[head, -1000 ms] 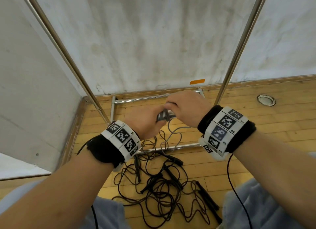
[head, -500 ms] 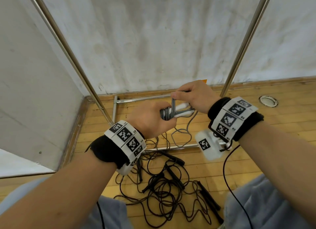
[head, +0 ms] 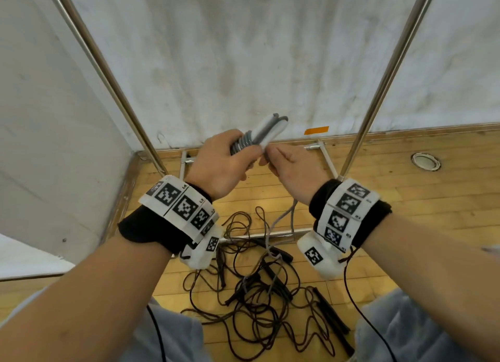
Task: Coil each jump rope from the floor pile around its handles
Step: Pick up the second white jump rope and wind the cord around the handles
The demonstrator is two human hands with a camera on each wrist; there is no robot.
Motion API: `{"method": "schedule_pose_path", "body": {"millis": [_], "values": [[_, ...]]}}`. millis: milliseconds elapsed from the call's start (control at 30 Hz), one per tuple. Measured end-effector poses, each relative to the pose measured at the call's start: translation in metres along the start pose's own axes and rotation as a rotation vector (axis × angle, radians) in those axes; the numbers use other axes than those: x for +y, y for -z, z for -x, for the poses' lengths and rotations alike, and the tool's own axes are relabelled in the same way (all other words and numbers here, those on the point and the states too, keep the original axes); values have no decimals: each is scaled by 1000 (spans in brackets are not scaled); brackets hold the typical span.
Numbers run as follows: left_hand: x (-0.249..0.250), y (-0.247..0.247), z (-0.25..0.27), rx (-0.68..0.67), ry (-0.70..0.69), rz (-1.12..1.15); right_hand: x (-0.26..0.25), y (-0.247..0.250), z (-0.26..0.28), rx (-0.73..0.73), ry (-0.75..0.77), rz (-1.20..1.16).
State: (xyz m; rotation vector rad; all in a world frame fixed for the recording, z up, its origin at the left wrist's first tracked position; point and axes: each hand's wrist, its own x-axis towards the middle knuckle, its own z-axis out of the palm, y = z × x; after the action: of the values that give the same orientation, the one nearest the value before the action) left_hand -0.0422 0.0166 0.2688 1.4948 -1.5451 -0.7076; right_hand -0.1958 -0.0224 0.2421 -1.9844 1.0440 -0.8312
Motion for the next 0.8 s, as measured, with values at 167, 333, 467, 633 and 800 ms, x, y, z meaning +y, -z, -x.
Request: {"method": "schedule_pose_path", "body": {"millis": [167, 333, 467, 633, 800], "values": [[-7, 4, -3, -34, -3, -71, -1, -1, 1, -165, -57, 249], [-11, 0, -2, 9, -111, -251, -4, 2, 0, -267, -240, -4], [-24, 6, -13, 97, -49, -483, -5, -1, 3, -180, -263, -6], [-38, 5, -18, 42, 5, -718, -8, 4, 6, -238, -90, 427], [-46, -6, -17, -73, 16, -817, -14, 13, 3, -314, -7, 603]]}}
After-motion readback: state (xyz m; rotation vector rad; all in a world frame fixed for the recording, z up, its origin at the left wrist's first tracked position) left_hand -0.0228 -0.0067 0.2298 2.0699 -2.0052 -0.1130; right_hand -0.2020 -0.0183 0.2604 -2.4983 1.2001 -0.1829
